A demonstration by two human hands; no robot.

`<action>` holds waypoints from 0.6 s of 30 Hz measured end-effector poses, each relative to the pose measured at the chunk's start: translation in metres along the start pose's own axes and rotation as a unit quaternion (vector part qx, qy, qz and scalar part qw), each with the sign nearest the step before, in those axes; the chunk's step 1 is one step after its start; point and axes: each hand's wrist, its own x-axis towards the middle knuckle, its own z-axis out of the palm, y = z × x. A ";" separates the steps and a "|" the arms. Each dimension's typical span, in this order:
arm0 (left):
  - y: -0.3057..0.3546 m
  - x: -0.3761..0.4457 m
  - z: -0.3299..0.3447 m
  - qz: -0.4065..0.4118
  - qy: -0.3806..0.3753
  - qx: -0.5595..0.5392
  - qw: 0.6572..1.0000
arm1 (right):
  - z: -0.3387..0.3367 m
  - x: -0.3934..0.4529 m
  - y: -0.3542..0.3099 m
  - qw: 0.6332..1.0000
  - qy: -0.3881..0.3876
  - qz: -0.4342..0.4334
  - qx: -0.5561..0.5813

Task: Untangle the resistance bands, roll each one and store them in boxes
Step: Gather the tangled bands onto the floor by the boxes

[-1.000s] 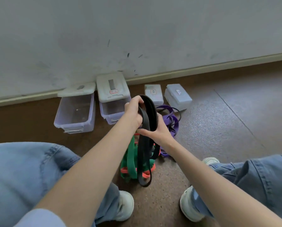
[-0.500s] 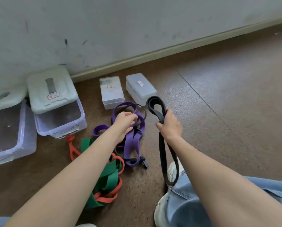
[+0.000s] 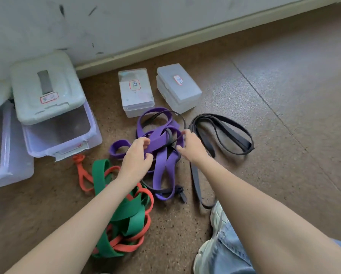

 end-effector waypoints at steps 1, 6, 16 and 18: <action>-0.003 -0.008 -0.002 0.005 0.031 0.009 0.999 | 0.010 -0.003 -0.004 0.998 -0.046 0.018 0.029; -0.047 -0.071 -0.011 -0.099 -0.092 0.211 0.968 | 0.061 -0.038 -0.017 0.995 -0.062 0.070 0.043; -0.080 -0.105 -0.034 -0.127 -0.121 0.154 0.972 | 0.112 -0.135 -0.046 0.995 0.073 0.064 0.018; -0.082 -0.103 -0.050 -0.119 -0.113 0.172 0.971 | 0.108 -0.138 -0.052 0.994 0.086 0.055 -0.031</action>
